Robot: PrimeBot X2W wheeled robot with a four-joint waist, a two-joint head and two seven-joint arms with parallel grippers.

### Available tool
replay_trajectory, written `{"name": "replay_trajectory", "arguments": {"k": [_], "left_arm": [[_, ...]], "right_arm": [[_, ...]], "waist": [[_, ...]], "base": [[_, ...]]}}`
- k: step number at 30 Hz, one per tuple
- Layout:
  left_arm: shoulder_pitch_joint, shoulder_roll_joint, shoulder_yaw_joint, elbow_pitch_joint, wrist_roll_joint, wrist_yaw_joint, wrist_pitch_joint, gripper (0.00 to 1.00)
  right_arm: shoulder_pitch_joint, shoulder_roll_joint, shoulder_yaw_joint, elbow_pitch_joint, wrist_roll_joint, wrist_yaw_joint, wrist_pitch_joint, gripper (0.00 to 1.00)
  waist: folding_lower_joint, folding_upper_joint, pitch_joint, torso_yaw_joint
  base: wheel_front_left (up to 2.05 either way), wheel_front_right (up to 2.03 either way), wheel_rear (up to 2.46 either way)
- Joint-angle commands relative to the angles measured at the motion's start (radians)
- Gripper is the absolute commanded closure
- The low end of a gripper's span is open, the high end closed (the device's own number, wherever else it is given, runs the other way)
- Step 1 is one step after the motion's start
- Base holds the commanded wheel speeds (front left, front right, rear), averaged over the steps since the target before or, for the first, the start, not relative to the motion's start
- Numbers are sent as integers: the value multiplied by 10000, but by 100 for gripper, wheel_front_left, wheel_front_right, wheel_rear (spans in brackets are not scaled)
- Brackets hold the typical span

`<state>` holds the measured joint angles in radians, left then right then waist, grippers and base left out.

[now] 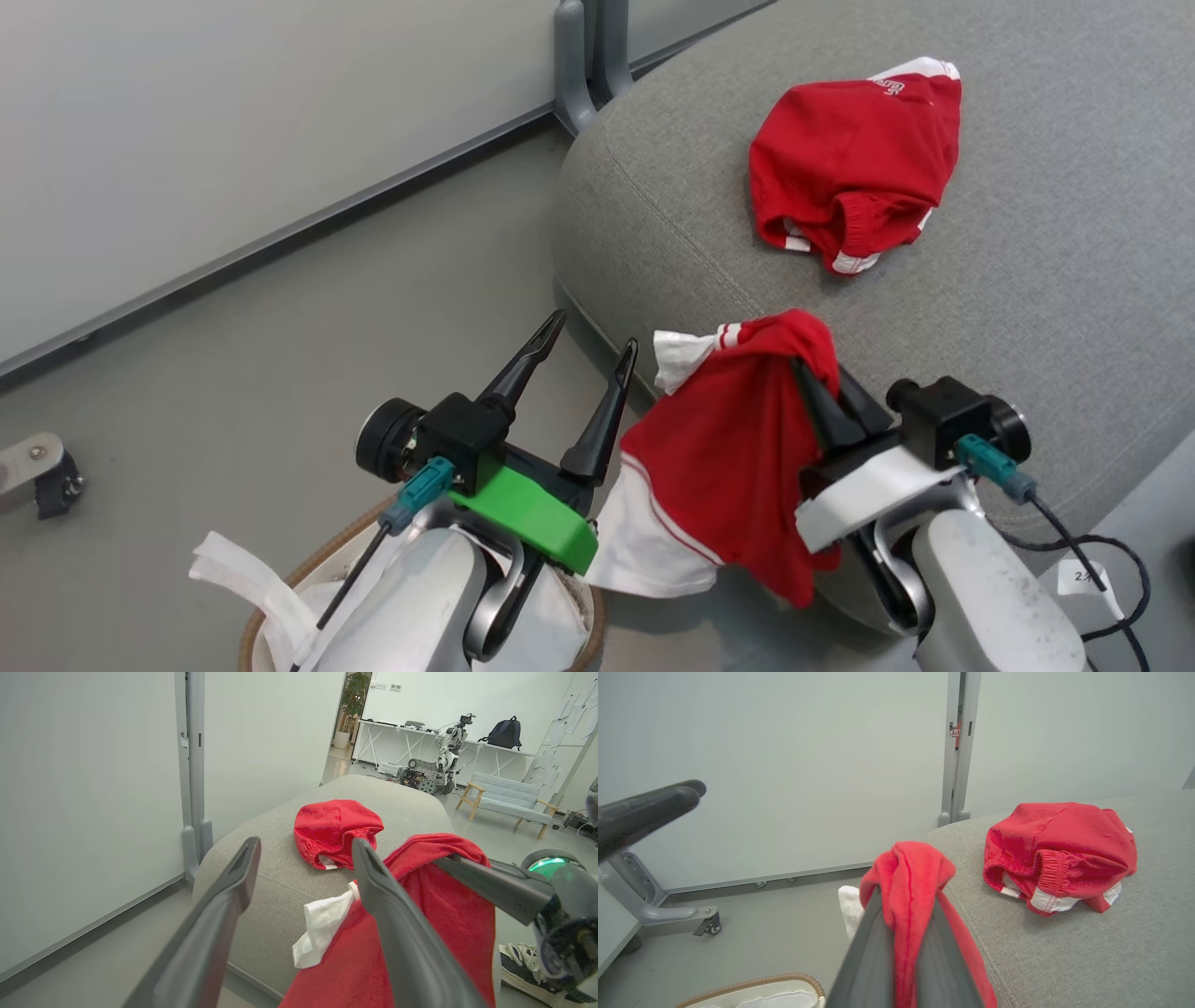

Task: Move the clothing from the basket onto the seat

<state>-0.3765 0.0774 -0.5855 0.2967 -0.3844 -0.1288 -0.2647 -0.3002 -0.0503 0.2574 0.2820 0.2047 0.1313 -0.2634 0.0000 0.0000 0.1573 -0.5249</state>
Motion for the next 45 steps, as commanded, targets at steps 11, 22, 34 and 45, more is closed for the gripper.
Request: {"name": "replay_trajectory", "arguments": {"k": [11, 22, 34, 45], "left_arm": [[-715, 577, -606, 93, -175, -32, 6, 0], [-742, 1361, -255, -198, 94, -32, 6, 0], [-1382, 1767, -567, -341, 112, -32, 6, 0], [-1680, 2088, -525, -284, 129, -33, 6, 0]], "right_arm": [[-3015, -2142, -1050, -1255, -1226, -12, -20, 100], [-7163, -4420, -2308, 273, -2340, -12, -17, 100], [-7195, -4143, -4974, 2949, -3489, -12, -12, 100], [-6001, -2383, -5370, 3991, -3594, -12, -10, 100]], "waist": [[0, 0, 1418, -375], [0, 0, 2739, -352], [0, 0, 4263, 693], [0, 0, 5002, 1093]], "base": [[0, 0, 0], [0, 0, 0], [0, 0, 0], [0, 0, 0]]}}
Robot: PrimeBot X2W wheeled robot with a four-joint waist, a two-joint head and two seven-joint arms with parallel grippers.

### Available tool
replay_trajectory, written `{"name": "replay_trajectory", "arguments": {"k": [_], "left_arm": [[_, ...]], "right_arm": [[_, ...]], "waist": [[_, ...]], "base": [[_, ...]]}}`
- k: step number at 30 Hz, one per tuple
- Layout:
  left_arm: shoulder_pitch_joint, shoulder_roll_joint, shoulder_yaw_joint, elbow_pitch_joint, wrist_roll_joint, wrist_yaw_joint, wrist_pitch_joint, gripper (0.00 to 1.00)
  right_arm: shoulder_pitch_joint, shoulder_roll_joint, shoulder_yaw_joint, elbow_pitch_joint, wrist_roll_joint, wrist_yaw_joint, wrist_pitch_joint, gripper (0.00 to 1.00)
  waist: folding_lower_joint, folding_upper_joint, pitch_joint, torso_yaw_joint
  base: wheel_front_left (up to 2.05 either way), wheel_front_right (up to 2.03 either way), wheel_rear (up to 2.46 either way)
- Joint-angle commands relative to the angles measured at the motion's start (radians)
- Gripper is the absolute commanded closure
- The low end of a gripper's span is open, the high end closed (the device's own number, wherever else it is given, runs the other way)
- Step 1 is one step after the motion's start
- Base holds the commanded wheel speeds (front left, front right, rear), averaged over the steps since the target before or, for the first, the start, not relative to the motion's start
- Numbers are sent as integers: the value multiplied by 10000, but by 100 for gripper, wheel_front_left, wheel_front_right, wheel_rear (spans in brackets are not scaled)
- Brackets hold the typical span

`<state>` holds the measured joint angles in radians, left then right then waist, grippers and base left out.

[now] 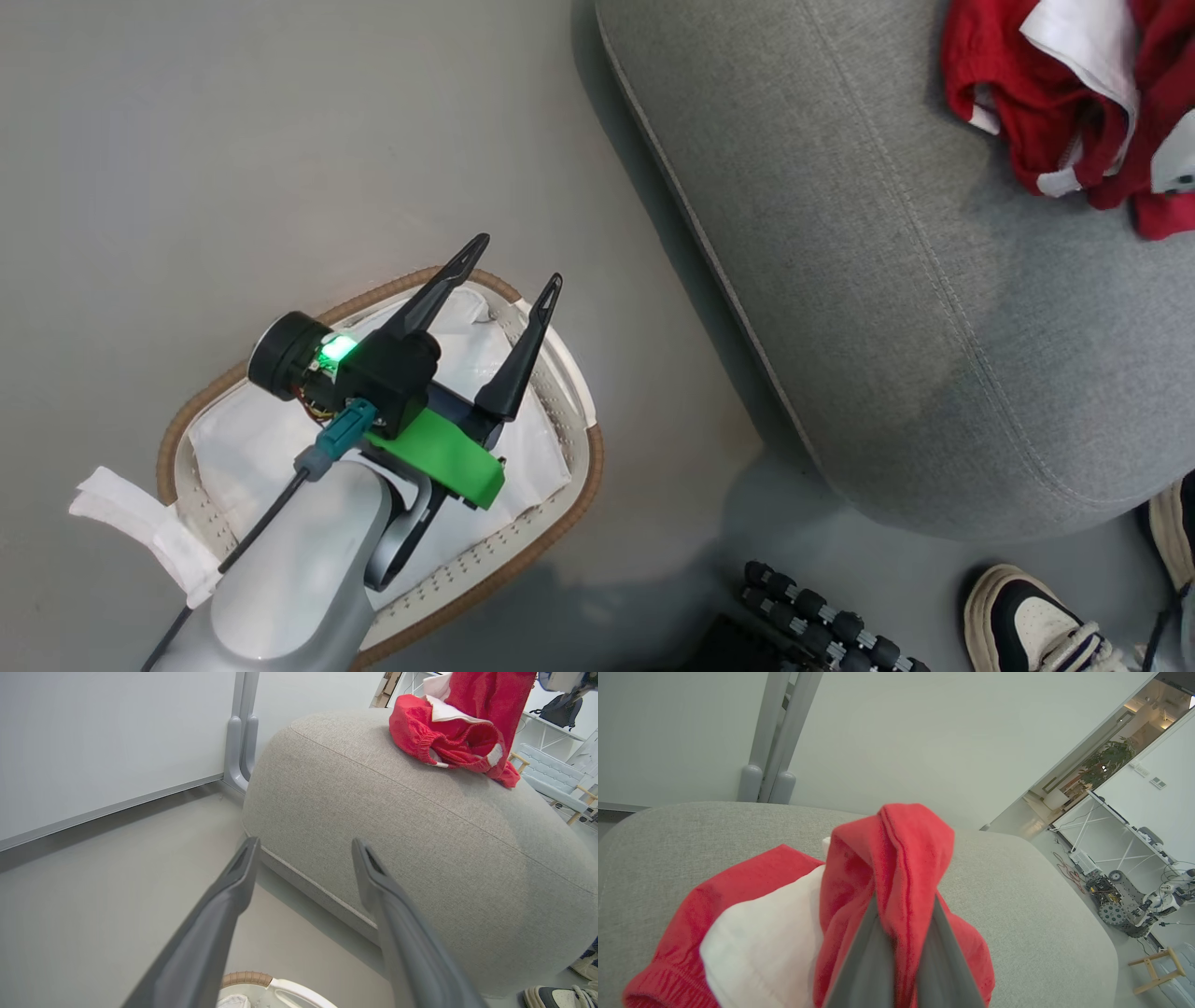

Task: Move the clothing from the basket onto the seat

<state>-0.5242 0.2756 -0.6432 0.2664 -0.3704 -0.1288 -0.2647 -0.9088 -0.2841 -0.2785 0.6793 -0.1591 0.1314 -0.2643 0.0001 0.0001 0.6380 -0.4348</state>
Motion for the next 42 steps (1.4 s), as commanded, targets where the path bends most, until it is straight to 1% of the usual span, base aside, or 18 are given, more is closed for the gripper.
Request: {"name": "replay_trajectory", "arguments": {"k": [1, 4, 5, 6, 7, 15, 19, 23, 32, 37, 42], "left_arm": [[-208, 101, 80, 43, -7, -33, 6, 0], [-216, 30, 141, 74, -30, -33, 6, 0], [-208, -16, 170, 81, -49, -33, 6, 0], [-198, -48, 199, 98, -58, -33, 6, 0], [-179, -86, 250, 121, -56, -33, 6, 0], [306, -509, 827, 459, -37, -33, 6, 0], [647, -812, 1270, 575, 48, -33, 6, 0], [1067, -1101, 1803, 659, 192, -33, 6, 0], [2106, -1749, 3455, 572, 931, -22, 6, 0], [2628, -1972, 4283, 642, 1296, -11, 7, 0], [3114, -2158, 5034, 830, 1566, 42, 8, 0]], "right_arm": [[159, 105, 46, 107, 91, -14, -1, 100], [282, 325, 99, 129, 80, -14, -1, 100], [367, 386, 94, 50, 51, -14, -1, 61], [477, 438, 75, -16, 27, -14, -1, 43], [633, 525, 66, -48, 58, -14, -1, 0], [1909, 616, 83, -646, 42, -14, -1, 0], [2745, 689, 154, -1216, 255, -14, -1, 0], [3493, 863, 499, -1930, 642, -14, -1, 0], [4718, 1294, 1489, -3150, 2144, -14, -1, 0], [5114, 1562, 2034, -3384, 2429, -14, -1, 0], [5475, 1806, 2383, -3334, 2592, -14, -1, 0]], "waist": [[-1, -1, 206, 206], [-1, -1, 156, 268], [-1, -1, 103, 292], [-1, -1, 47, 311], [-1, -1, -30, 339], [-1, -1, -1035, 647], [-1, -1, -1697, 877], [-1, -1, -2324, 1165], [-1, -1, -3540, 2207], [-1, -1, -4014, 2760], [-1, -1, -4458, 3317]], "base": [[0, 0, 0], [0, 0, 0], [0, 0, 0], [0, 0, 0], [0, 0, 0], [0, 0, 0], [0, 0, 0], [0, 0, 0], [0, 0, 0], [0, 0, 0], [0, 0, 0]]}}
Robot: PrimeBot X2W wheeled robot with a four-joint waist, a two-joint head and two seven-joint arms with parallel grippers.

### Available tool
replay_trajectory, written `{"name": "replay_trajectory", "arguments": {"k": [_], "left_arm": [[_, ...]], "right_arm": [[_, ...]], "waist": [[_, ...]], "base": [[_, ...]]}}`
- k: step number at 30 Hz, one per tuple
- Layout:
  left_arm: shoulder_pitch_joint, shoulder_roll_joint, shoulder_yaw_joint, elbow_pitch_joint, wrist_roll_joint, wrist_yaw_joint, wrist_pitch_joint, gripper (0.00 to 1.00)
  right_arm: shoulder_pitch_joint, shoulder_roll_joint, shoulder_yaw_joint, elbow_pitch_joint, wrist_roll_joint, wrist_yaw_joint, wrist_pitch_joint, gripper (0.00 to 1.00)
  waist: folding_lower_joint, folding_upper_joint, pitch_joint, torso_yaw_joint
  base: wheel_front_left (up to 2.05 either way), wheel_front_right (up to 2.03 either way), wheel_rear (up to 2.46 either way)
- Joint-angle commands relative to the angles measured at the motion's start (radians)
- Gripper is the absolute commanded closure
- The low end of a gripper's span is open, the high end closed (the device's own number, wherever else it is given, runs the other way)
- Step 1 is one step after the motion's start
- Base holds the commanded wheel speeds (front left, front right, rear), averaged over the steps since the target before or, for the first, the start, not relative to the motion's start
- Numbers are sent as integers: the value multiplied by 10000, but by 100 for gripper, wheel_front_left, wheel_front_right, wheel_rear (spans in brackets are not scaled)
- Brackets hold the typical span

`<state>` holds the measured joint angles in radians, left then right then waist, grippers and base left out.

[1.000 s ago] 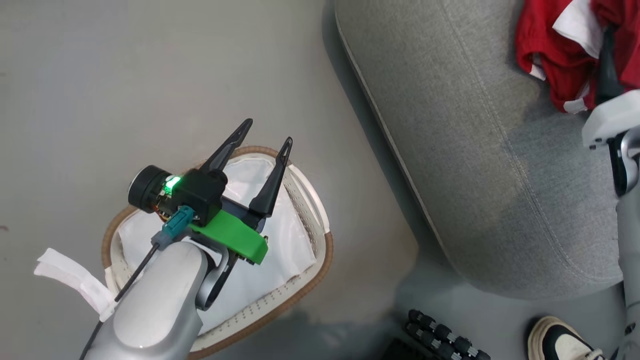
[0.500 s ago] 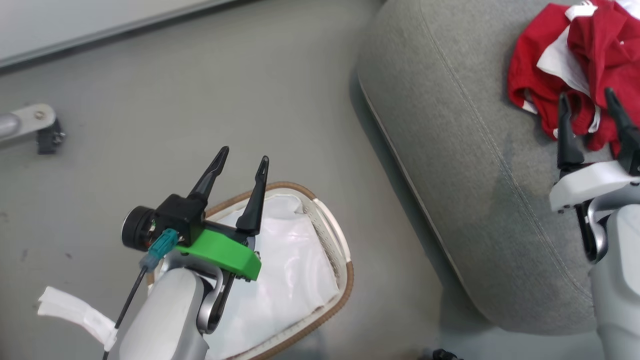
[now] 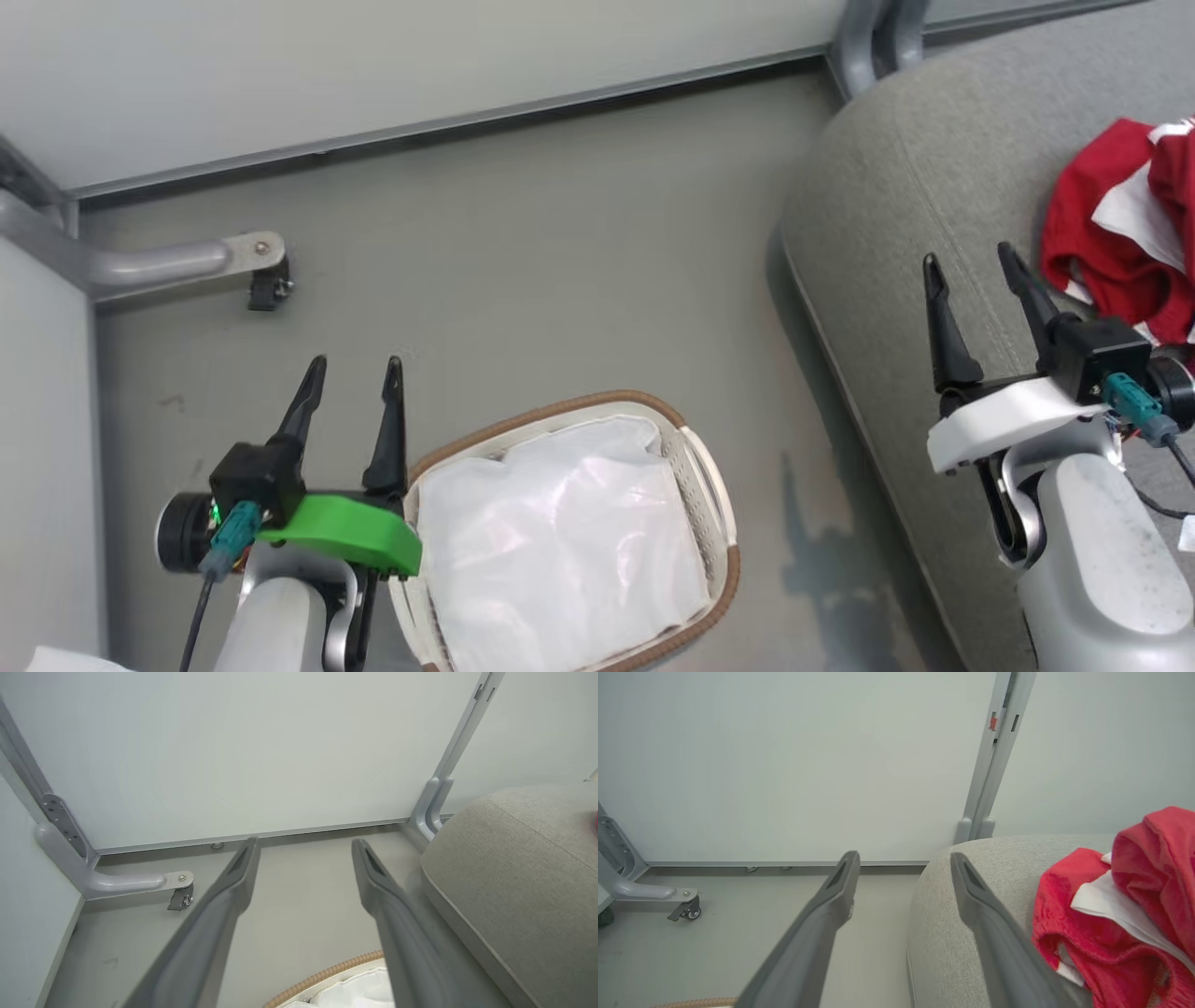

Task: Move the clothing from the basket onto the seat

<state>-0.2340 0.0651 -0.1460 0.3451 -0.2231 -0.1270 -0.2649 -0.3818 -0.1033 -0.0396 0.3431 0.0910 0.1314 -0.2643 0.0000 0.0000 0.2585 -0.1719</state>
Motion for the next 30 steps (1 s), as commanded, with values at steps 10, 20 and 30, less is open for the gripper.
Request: {"name": "replay_trajectory", "arguments": {"k": [10, 20, 30], "left_arm": [[1015, -129, 1095, 506, 444, 279, 9, 0], [1890, -138, 1610, 386, 410, 341, 9, 0], [2425, -138, 1592, 83, -18, 322, 9, 0]], "right_arm": [[896, 335, 472, 269, 218, -14, 0, 0], [1620, 429, 743, 446, 246, -14, 0, 0], [2209, 460, 614, 555, 256, -14, 0, 0]], "waist": [[0, 0, -1308, 1359], [0, 0, -1673, 1515], [0, 0, -1945, 1594]], "base": [[0, 0, 0], [0, 0, 0], [0, 0, 0]]}}
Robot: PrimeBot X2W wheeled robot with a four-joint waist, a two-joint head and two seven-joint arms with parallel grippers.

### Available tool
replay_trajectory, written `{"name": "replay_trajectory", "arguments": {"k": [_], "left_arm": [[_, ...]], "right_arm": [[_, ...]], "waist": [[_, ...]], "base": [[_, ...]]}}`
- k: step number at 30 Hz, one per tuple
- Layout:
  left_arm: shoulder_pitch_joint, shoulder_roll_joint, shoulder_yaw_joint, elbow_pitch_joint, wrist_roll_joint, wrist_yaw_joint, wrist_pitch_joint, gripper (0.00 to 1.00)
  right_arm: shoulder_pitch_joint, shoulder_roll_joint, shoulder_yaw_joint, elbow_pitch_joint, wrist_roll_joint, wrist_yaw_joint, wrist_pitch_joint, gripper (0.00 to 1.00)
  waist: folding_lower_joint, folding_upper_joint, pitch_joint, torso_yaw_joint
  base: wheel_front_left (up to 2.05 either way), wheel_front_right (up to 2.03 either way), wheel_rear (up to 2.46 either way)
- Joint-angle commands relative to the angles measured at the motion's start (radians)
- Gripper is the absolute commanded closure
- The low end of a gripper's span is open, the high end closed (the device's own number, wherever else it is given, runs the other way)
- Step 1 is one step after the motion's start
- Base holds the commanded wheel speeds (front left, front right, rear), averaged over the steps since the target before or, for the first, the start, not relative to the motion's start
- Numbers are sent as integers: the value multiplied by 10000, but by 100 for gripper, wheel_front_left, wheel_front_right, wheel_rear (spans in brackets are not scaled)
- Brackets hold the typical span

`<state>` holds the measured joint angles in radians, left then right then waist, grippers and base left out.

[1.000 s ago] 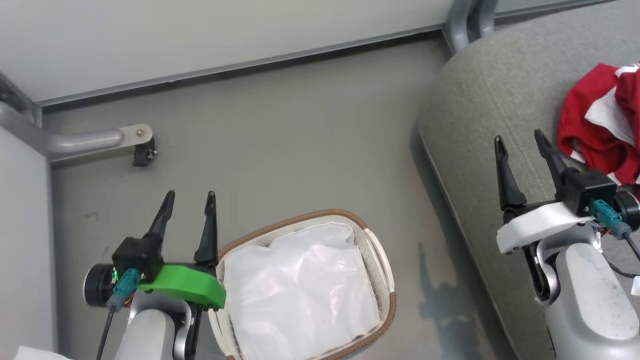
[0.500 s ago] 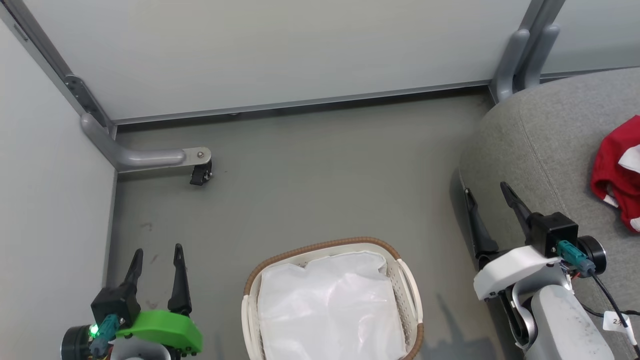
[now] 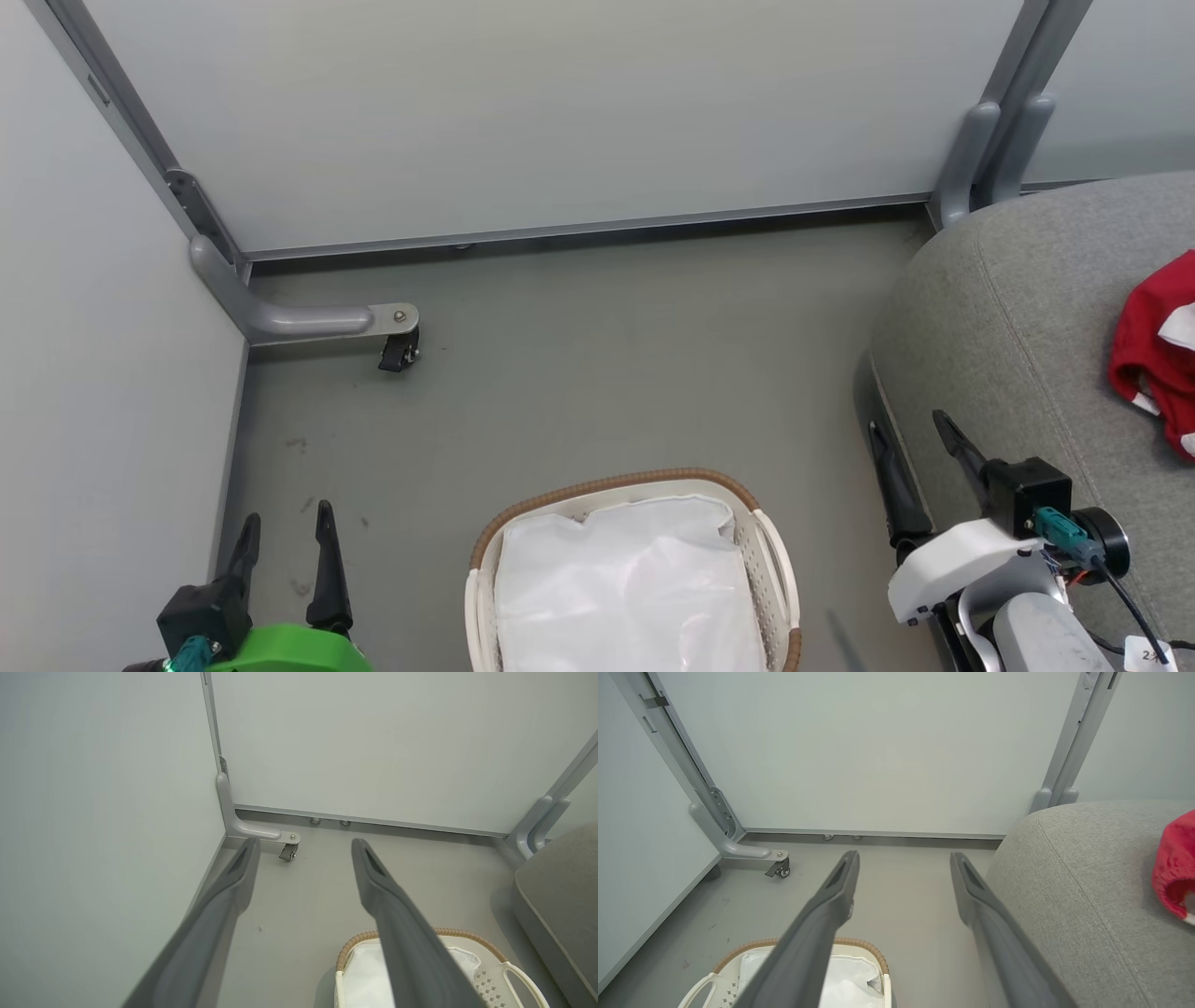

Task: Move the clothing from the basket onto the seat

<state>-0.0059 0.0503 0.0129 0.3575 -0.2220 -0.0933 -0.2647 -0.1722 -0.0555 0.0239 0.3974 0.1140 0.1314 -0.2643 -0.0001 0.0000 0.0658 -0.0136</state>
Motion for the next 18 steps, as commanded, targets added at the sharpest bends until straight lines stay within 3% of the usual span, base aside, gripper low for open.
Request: {"name": "replay_trajectory", "arguments": {"k": [1, 4, 5, 9, 18], "left_arm": [[196, 12, -20, -48, -107, -60, 7, 0], [233, 13, -81, -20, -259, -133, 7, 0], [106, -10, -111, 48, -247, -121, 0, 100], [107, -49, -91, 328, -416, -124, 78, 100], [-53, -42, 60, 166, -2047, -156, 542, 100]], "right_arm": [[158, -16, -33, 3, 28, -14, 0, 0], [226, -10, -73, -22, 55, -14, 0, 0], [46, 19, -54, 31, 10, 0, 0, 100], [146, 91, -103, 298, 187, 0, 82, 100], [187, 84, -288, 88, 1973, -1, 562, 100]], "waist": [[1, 0, -31, 19], [1, 0, -36, 52], [1, 0, -41, 45], [1, 0, -48, 47], [1, 0, -89, 53]], "base": [[0, 0, 0], [0, 0, 0], [0, 0, 0], [0, 0, 0], [0, 0, 0]]}}
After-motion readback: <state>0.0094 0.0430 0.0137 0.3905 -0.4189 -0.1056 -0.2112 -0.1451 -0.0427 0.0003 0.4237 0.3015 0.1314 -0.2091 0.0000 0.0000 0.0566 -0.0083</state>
